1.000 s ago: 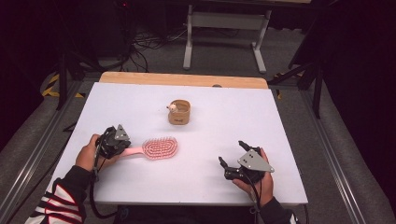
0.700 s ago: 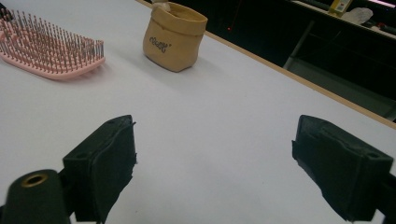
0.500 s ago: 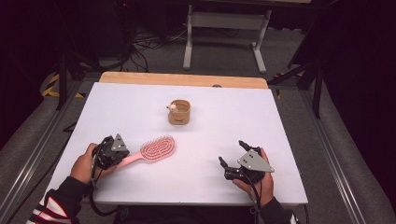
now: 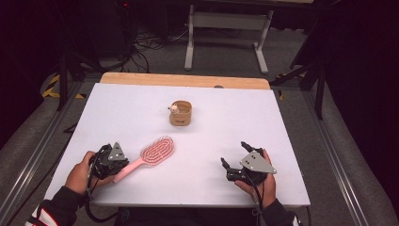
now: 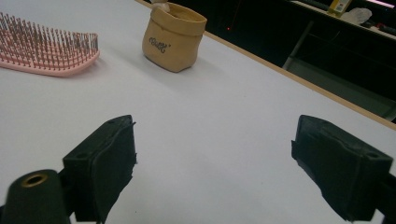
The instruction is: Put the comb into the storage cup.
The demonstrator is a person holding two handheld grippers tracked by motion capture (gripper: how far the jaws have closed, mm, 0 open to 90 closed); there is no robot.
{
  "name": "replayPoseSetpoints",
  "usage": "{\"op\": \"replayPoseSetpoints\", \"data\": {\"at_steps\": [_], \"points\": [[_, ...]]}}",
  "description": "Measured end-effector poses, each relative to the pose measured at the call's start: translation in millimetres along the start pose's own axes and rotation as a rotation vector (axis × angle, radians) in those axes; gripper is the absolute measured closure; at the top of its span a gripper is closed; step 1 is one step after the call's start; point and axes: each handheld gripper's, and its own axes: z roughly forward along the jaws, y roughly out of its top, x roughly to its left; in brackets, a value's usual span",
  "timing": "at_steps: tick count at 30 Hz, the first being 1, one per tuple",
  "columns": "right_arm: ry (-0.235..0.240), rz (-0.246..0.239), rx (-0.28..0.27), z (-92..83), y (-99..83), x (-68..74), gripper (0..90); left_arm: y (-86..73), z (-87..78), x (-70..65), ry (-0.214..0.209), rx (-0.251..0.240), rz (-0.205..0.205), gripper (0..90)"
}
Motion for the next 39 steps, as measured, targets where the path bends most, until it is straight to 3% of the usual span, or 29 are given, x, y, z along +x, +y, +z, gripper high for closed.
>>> {"op": "replayPoseSetpoints", "data": {"at_steps": [6, 8, 12, 13, 14, 15, 16, 18, 21, 22, 27, 31, 39], "points": [[-0.006, 0.003, -0.002, -0.8, 0.1, -1.3, 13.6, -1.4, -11.1, 4.0, 0.003, -0.037, -0.016, 74.7], [-0.005, 0.004, -0.001, -0.7, 0.0, -1.5, 13.6, -0.7, -17.3, 5.5, -0.018, -0.083, -0.045, 69.5], [-0.002, 0.002, 0.005, -0.3, 0.0, -1.4, 13.6, 4.9, -20.5, 1.5, -0.034, -0.093, -0.05, 59.6], [-0.002, -0.001, 0.005, -0.3, 0.0, -1.0, 13.6, 6.8, -21.5, 1.7, -0.045, -0.091, -0.064, 49.1], [0.001, -0.004, 0.006, 0.0, 0.1, -0.6, 13.6, 11.8, -21.2, 0.7, -0.071, -0.061, -0.08, 32.0], [0.002, -0.005, 0.006, 0.1, 0.0, -0.6, 13.5, 14.2, -20.4, -0.8, -0.046, -0.044, -0.076, 27.4], [0.003, -0.002, 0.007, 0.5, -0.1, -0.5, 13.5, 16.1, -18.7, -1.6, -0.049, -0.035, -0.077, 24.9], [0.004, -0.004, 0.012, 1.2, -0.5, -0.6, 13.5, 19.6, -13.0, -2.6, -0.082, -0.015, -0.084, 19.0], [0.011, -0.005, 0.019, 2.5, -1.1, -0.1, 13.4, 25.6, -6.0, -2.3, -0.088, 0.017, -0.09, 15.8], [0.013, -0.006, 0.02, 2.7, -1.1, 0.1, 13.4, 30.8, -0.2, -0.9, -0.116, 0.047, -0.098, 15.7], [0.017, -0.012, 0.03, 4.0, -1.7, 1.0, 13.4, 39.1, 16.8, 2.7, -0.177, 0.139, -0.114, 14.0], [0.021, -0.011, 0.037, 5.0, -2.4, 0.7, 13.4, 41.4, 23.7, 7.8, -0.192, 0.156, -0.117, 13.4], [0.027, -0.01, 0.044, 6.7, -2.7, 1.3, 13.3, 49.9, 22.9, 14.1, -0.193, 0.174, -0.114, 34.9]]}}
